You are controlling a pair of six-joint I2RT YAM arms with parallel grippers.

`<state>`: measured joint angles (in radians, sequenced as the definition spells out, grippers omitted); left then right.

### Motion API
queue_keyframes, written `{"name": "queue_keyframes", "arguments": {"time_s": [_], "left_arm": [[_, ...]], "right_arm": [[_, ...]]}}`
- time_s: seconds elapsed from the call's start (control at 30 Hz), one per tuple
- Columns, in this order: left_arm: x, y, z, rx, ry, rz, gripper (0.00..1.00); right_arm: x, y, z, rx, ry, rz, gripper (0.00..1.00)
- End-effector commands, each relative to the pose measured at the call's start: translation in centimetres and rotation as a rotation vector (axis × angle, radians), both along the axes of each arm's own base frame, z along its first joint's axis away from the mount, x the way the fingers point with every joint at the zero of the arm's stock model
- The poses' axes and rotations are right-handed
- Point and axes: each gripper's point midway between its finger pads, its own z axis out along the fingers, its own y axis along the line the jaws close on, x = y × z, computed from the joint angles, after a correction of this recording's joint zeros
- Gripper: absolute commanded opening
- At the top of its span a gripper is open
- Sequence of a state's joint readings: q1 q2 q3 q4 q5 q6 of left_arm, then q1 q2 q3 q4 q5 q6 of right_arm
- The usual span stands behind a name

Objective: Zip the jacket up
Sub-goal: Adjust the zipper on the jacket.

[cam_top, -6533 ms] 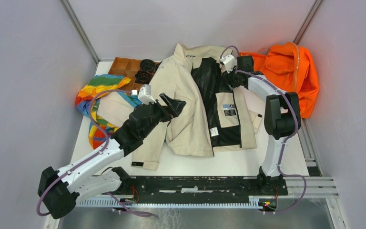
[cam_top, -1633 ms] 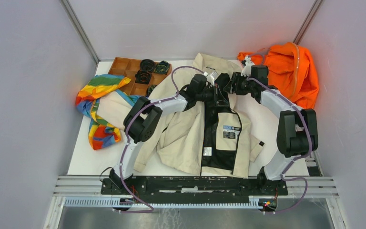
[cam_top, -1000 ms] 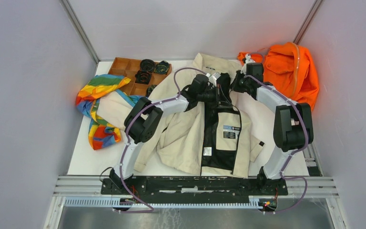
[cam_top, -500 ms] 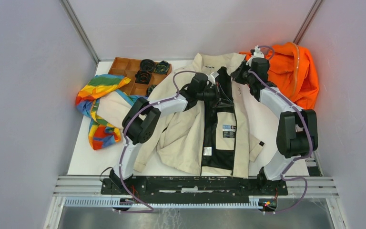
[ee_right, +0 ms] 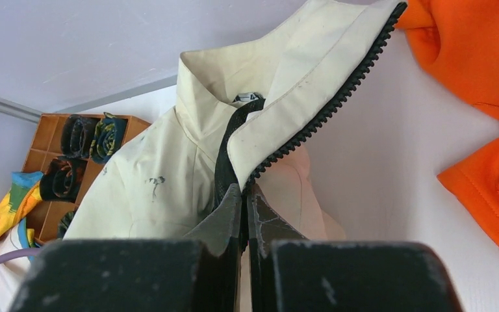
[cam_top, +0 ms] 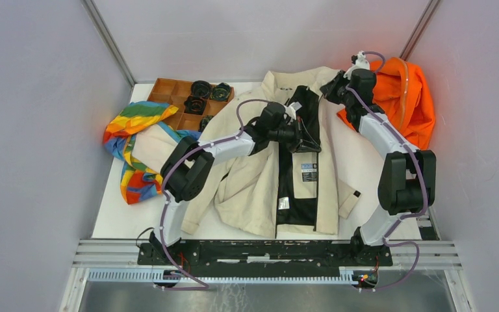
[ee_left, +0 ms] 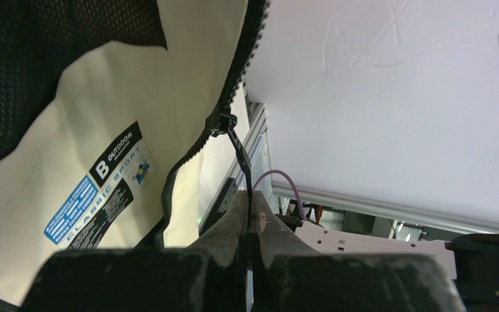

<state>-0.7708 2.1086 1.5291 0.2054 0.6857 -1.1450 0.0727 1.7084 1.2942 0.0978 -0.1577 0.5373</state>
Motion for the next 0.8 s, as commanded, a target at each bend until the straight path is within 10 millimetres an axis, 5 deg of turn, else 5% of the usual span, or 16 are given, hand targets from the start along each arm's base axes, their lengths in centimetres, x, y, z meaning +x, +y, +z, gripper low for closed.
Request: {"name": "queue_keyframes", "arguments": {"time_s": [0.0,0.77], "left_arm": [[-2.2,0.4,1.3,0.005,-0.059,-0.077,0.02],[-8.8,1.3,-2.4,0.164,-0.041,-0.222,0.02]], "right_arm": [[1.5,0.1,4.2,0.017,-0.124,0.002,0.01],[2.2,-0.2,2.6,-0.042,-0.128,0.023,0.01]]}}
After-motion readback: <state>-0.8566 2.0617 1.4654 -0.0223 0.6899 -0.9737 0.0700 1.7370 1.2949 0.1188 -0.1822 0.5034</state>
